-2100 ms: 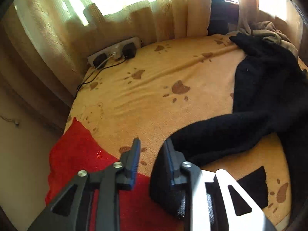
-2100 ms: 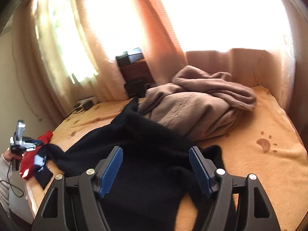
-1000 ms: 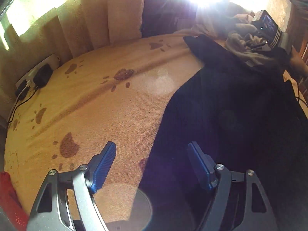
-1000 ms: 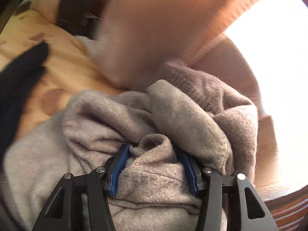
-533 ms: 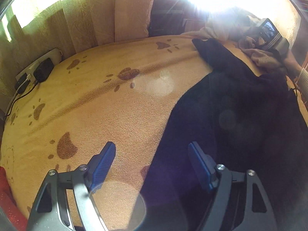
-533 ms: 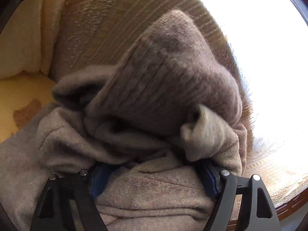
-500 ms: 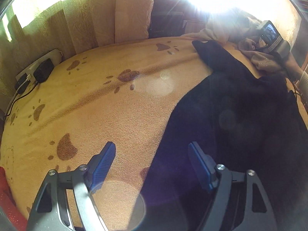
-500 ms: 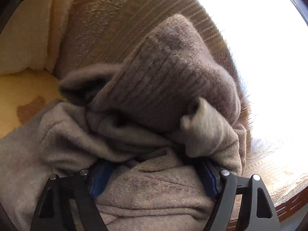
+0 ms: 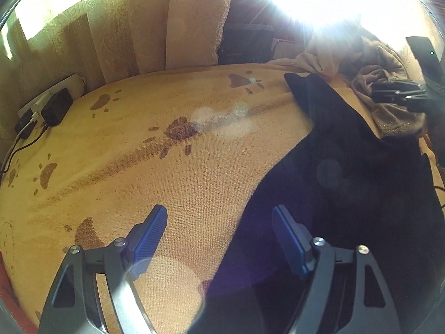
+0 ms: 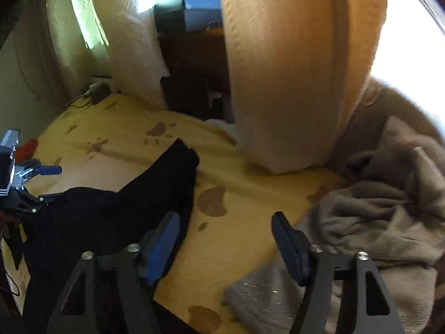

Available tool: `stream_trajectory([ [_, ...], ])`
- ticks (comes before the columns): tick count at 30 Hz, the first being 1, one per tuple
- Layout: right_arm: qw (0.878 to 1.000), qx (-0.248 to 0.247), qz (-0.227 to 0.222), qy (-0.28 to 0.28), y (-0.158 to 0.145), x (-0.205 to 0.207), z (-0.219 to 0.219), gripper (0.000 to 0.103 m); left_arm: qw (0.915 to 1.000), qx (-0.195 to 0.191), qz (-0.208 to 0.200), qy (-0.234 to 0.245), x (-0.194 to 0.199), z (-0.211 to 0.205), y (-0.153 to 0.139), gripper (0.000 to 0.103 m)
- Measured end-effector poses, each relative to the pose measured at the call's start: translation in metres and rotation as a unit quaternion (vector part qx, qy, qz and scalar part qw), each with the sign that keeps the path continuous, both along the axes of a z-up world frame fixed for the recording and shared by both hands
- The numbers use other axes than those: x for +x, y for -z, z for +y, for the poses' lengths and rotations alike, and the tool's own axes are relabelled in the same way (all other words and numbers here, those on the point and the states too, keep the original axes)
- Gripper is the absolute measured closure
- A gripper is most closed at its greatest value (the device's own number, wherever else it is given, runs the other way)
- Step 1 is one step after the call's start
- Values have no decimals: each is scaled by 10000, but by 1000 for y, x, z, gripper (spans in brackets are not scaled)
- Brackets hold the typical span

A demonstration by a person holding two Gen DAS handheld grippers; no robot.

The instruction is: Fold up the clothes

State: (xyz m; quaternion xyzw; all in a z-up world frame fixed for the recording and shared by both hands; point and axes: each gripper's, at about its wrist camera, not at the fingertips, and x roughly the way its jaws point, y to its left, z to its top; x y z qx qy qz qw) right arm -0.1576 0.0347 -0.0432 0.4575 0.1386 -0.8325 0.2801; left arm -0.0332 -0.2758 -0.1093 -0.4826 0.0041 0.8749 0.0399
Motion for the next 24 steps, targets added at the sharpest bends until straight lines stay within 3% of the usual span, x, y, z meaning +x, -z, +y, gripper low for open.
stream_trajectory([
  [4,9988,-23,-476,126,38,-18,-16,54,10000,44,-17,-44,-4,-2,1,22],
  [8,9978,-140,-645,117,47,-42,-19,54,9999,139,-28,-28,-13,-3,6,22],
  [10,9972,-202,-719,-5,50,-46,-20,65,9998,168,-61,8,-17,1,10,22],
  [12,9967,-217,-753,-209,53,-48,-23,83,9998,183,-99,66,-21,5,14,22],
  [15,9976,-114,-618,-303,55,-47,-27,92,9997,128,-144,153,-28,15,19,22],
  [17,9994,-54,-311,-130,48,-45,-22,94,9997,62,-115,200,-31,19,19,22],
  [20,9976,158,581,346,27,-44,-6,95,9999,-11,-32,144,-36,19,16,22],
  [21,9938,224,916,581,17,-45,1,101,9999,-19,-8,103,-39,19,15,22],
  [23,9789,617,1667,1008,1,-45,15,101,10000,-44,22,4,-45,18,16,22],
  [24,9787,582,1637,1092,-1,-49,23,101,10000,-52,25,-38,-49,18,16,21],
])
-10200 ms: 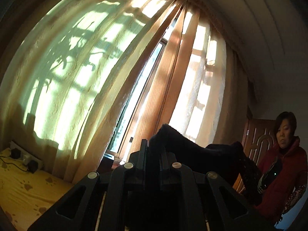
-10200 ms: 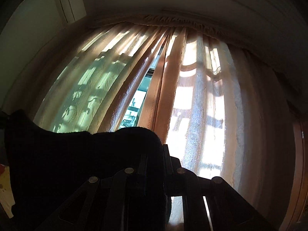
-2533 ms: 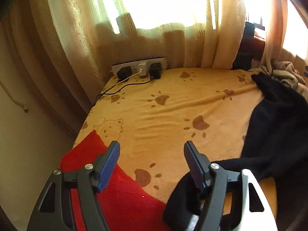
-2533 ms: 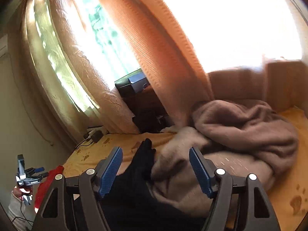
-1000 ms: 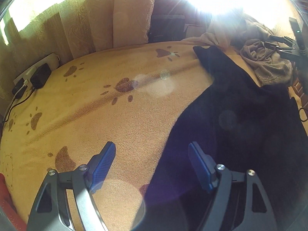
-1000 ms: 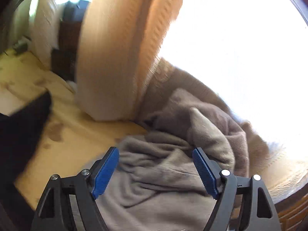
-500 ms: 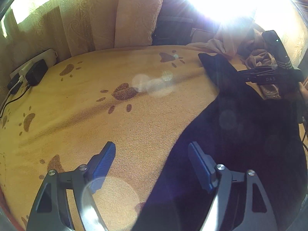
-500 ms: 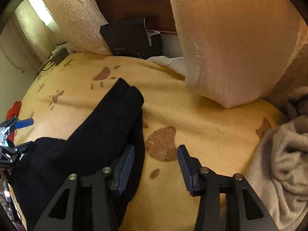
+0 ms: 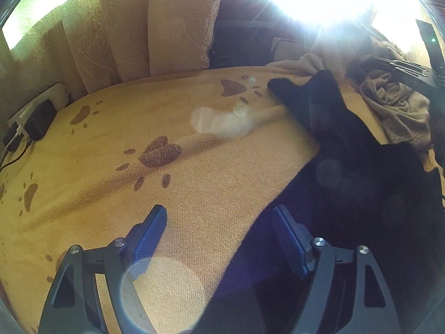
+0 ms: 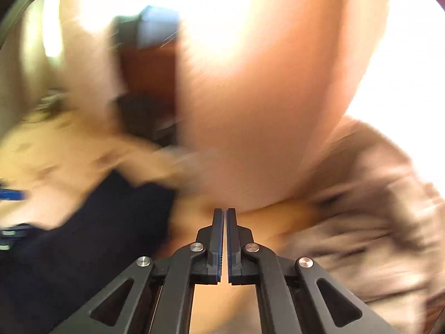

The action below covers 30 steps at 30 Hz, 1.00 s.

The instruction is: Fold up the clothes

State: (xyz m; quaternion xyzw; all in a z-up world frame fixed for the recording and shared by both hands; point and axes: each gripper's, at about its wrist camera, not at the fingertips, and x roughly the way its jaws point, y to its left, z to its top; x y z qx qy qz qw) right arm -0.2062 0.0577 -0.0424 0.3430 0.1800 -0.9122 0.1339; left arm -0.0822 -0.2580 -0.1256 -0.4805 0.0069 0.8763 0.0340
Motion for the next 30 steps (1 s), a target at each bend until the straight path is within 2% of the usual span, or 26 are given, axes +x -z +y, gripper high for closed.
stream_trajectory([
  [3,9968,-628,-493,66,8,-12,24,100,10000,-17,-12,-18,-7,3,3,21],
  [7,9752,-1845,-1206,-219,13,-5,45,100,9999,48,40,121,-7,4,0,21],
  [8,9713,-1955,-1322,-304,14,-3,42,99,9998,115,28,141,-8,3,0,21],
  [10,9651,-2064,-1530,-497,16,-1,31,90,9996,236,48,109,-10,0,-4,21],
  [11,9617,-2118,-1634,-593,17,-1,25,75,9995,303,59,102,-12,-2,-5,21],
  [12,9581,-2171,-1737,-689,18,0,19,48,9991,386,57,137,-13,-3,-7,21],
  [14,9596,-2125,-1667,-784,17,5,8,27,9979,575,-74,284,-17,-4,-5,19],
  [17,9582,-2110,-1694,-925,28,6,-12,27,9965,551,-192,598,-20,-3,-3,18],
  [23,9530,-2282,-1796,-859,43,3,-13,26,9953,315,-221,889,-14,-8,-1,21],
  [25,9538,-2246,-1811,-838,46,4,-10,27,9944,285,-211,1000,-12,-7,-2,29],
  [26,9538,-2227,-1830,-842,48,5,-9,26,9936,312,-213,1062,-11,-6,-3,54],
  [27,9537,-2210,-1854,-850,49,6,-9,26,9923,421,-242,1136,-10,-6,-6,101],
  [28,9536,-2195,-1872,-866,50,7,-9,26,9908,526,-303,1206,-9,-5,-7,101],
  [30,9537,-2158,-1887,-908,52,10,-9,26,9887,357,-334,1418,-7,2,-7,103],
])
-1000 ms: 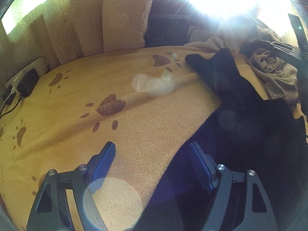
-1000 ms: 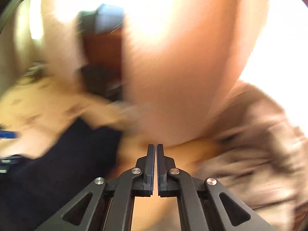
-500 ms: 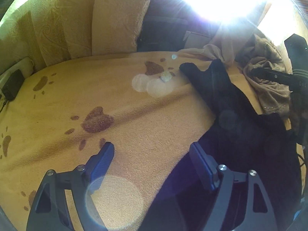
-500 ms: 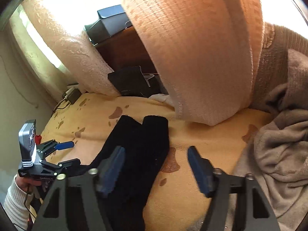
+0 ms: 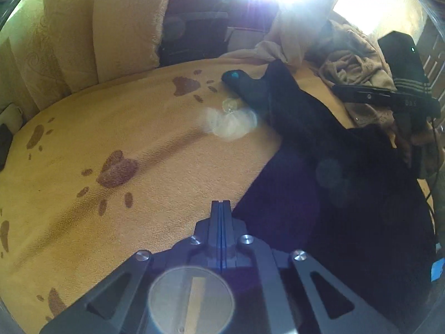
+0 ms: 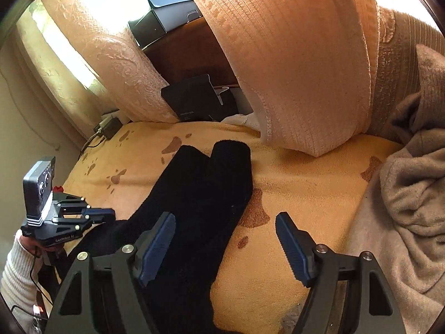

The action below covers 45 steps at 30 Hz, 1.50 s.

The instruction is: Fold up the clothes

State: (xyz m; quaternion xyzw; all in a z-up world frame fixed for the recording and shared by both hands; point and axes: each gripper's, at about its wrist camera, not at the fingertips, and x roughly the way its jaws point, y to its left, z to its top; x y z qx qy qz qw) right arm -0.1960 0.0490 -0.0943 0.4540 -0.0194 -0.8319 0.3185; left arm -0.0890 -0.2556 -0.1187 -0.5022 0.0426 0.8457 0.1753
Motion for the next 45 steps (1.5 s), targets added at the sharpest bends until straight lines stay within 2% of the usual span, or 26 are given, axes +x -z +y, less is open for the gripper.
stream_trajectory([
  [1,10000,20,17,-28,0,2,0,26,9999,-50,6,88,1,2,0,103],
  [6,10000,-5,38,-41,2,6,5,27,9992,334,-77,223,10,-1,-5,102],
  [8,10000,-89,11,-35,1,6,9,26,9989,365,-115,279,10,-4,-5,99],
  [10,9999,-111,15,11,1,6,12,26,9990,299,-135,290,8,-5,-4,89],
  [11,9999,-119,17,36,1,6,13,26,9990,319,-147,285,8,-7,-3,74],
  [12,9999,-127,20,60,1,6,14,26,9989,366,-150,260,8,-10,-2,54],
  [14,9999,-137,28,96,1,6,16,26,9981,543,-131,241,9,-14,-2,30],
  [15,9999,-133,33,101,1,6,17,26,9976,630,-98,253,10,-15,-3,28],
  [20,9998,-131,27,150,1,4,17,26,9971,586,-148,456,14,-10,-1,29],
  [22,9997,-156,33,161,1,4,17,26,9970,522,-212,521,14,-5,1,47],
  [24,9997,-176,30,149,1,5,16,26,9979,460,-229,390,9,-4,5,79],
  [26,9997,-200,14,122,1,4,15,26,9976,562,-297,289,6,-7,6,95],
  [31,9993,-326,-134,120,3,-6,11,26,9992,319,-49,223,13,-2,0,99],
  [35,9954,-679,-597,329,14,-35,2,26,9975,450,322,-437,13,-22,-16,99],
  [36,9956,-596,-643,344,17,-43,-5,26,9970,440,378,-514,12,-25,-19,99],
  [39,9976,142,-556,396,24,-54,-29,27,9961,266,538,-650,12,-30,-25,99],
  [40,9979,341,-430,353,23,-52,-37,30,9961,163,570,-652,13,-29,-25,99],
  [41,9979,476,-350,252,23,-50,-44,51,9960,60,602,-654,14,-28,-25,99],
  [42,9980,555,-278,144,22,-45,-50,80,9956,-52,650,-672,14,-26,-24,99],
  [43,9979,633,-143,94,20,-40,-54,85,9947,-178,721,-717,15,-25,-24,99],
  [45,9941,946,455,283,7,-33,-57,87,9926,-286,861,-806,15,-23,-23,99],
])
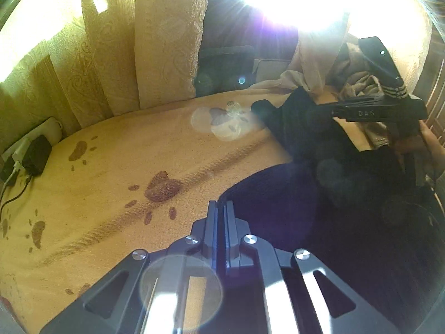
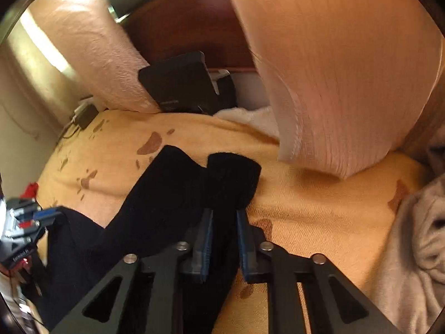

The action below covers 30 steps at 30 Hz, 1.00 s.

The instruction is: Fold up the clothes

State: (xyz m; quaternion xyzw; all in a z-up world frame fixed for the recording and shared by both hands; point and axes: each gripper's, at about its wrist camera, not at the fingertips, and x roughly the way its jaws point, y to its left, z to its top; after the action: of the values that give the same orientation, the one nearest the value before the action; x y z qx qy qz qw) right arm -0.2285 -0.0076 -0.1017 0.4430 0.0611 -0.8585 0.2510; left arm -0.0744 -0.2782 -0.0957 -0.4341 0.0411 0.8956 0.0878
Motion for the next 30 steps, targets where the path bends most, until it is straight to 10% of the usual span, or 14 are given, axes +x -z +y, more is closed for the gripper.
stream_trajectory([
  [6,9883,874,1206,343,-14,2,-4,87,9993,-231,139,-251,-29,24,14,98],
  [10,9970,578,477,191,1,-5,10,75,9990,-318,-38,-321,-38,23,35,93],
  [12,9985,203,425,280,-12,7,32,35,9987,63,-63,-507,-35,7,30,55],
  [14,9976,-144,625,264,-35,32,59,26,9966,443,-88,-693,-31,-10,26,21],
  [19,9932,-294,1124,31,-82,129,127,26,9882,1071,397,-1023,10,-50,-8,21],
  [26,9960,503,623,403,-32,212,186,26,9871,1460,550,-362,75,-35,-39,20],
  [30,9964,-258,283,755,-18,199,208,26,9912,1292,296,13,96,-1,-18,20],
])
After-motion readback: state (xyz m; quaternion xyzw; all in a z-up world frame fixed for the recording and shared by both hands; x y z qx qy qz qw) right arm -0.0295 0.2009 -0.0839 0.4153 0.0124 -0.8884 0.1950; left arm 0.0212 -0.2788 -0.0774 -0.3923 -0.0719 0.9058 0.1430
